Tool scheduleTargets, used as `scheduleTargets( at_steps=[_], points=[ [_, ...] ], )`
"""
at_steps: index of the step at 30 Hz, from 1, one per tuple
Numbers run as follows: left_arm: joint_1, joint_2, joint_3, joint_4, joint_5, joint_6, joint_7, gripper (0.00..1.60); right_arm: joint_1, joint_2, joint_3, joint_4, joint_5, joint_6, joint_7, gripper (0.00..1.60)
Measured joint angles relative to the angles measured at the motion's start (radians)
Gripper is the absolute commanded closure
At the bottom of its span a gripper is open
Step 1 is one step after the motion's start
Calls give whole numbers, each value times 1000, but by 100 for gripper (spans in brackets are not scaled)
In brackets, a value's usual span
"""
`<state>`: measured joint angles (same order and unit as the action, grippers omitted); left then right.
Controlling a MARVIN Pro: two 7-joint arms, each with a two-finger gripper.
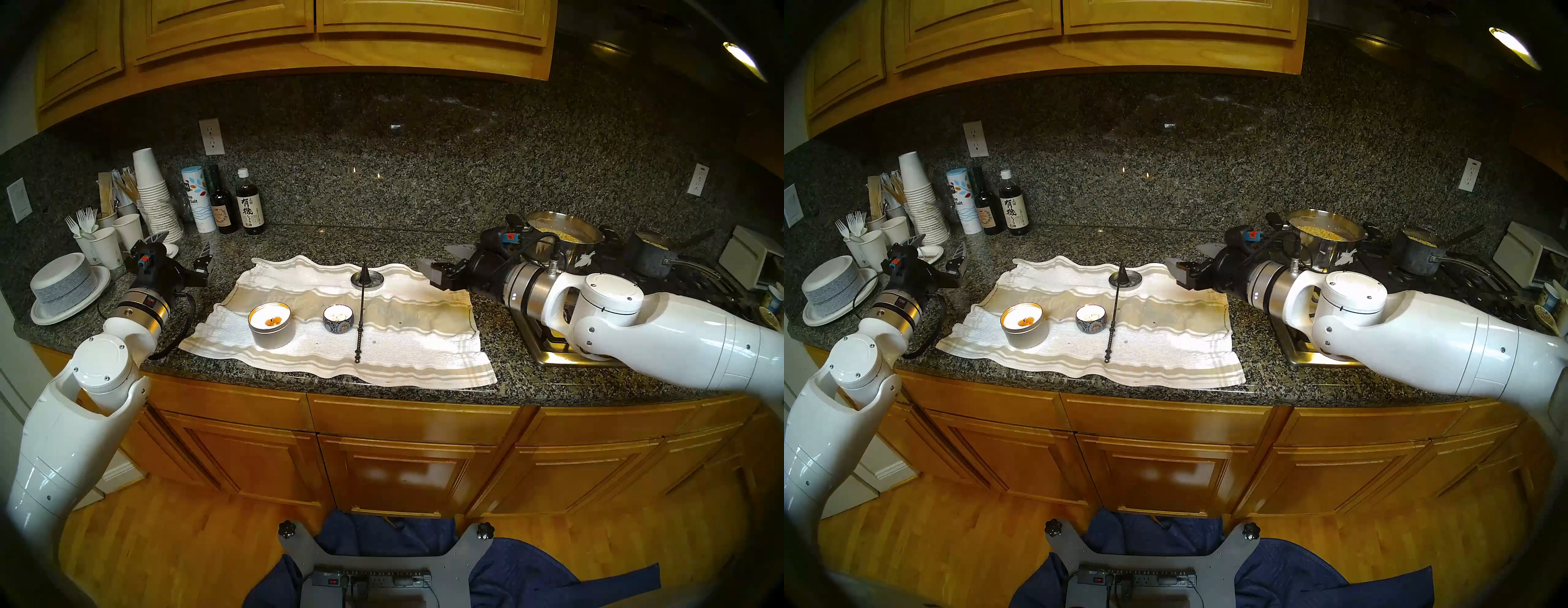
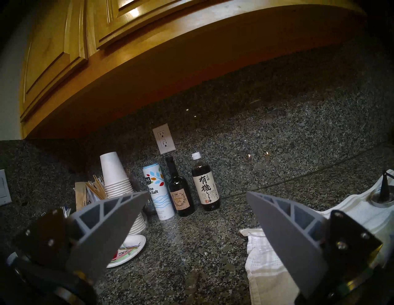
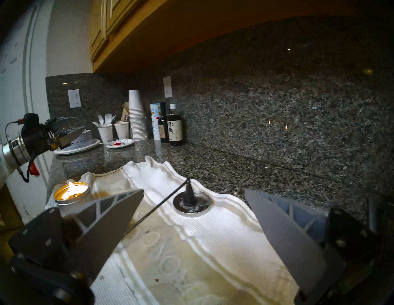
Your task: Put out candle flame
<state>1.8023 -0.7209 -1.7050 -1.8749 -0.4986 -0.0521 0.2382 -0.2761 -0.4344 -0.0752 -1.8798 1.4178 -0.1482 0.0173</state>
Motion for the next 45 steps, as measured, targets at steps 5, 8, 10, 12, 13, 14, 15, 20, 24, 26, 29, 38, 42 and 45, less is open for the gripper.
scheduleTargets(
  at_steps=[5, 8, 10, 12, 13, 14, 15, 20, 24, 26, 29, 38, 42, 45],
  points=[
    [5, 1, -5, -10, -1, 2, 6, 0, 1, -10, -4, -32, 5, 30, -3, 0],
    [8, 1, -8, -14, -2, 3, 9, 0, 1, -16, -8, -43, 1, 47, -16, 0],
    [10, 2, -8, -16, -3, 4, 10, 0, 1, -21, -11, -48, -9, 58, -24, 0],
    [11, 2, -9, -17, -4, 5, 11, 0, 2, -28, -14, -52, -21, 69, -32, 0],
    [11, 2, -9, -17, -4, 5, 12, 0, 2, -32, -16, -53, -28, 73, -37, 0],
    [12, 2, -9, -18, -4, 5, 12, 0, 3, -38, -18, -56, -37, 79, -44, 0],
    [12, 2, -9, -18, -5, 6, 13, 0, 3, -44, -20, -58, -44, 84, -50, 0],
    [14, 3, -9, -19, -6, 6, 14, 0, 3, -74, -26, -60, -68, 103, -76, 0],
    [15, 4, -9, -20, -8, 7, 15, 0, 1, -101, -33, -51, -78, 110, -89, 0],
    [16, 5, -10, -21, -9, 7, 16, 0, 0, -117, -35, -38, -81, 110, -94, 2],
    [16, 6, -10, -21, -10, 7, 17, 0, -1, -138, -38, -16, -83, 109, -96, 9],
    [18, 9, -10, -22, -12, 7, 19, 0, -5, -204, -50, 71, -89, 108, -86, 10],
    [19, 10, -10, -22, -13, 7, 20, 0, -9, -228, -56, 102, -92, 107, -76, 0],
    [19, 11, -10, -22, -14, 7, 21, 0, -10, -236, -56, 106, -92, 105, -70, 0]
  ],
)
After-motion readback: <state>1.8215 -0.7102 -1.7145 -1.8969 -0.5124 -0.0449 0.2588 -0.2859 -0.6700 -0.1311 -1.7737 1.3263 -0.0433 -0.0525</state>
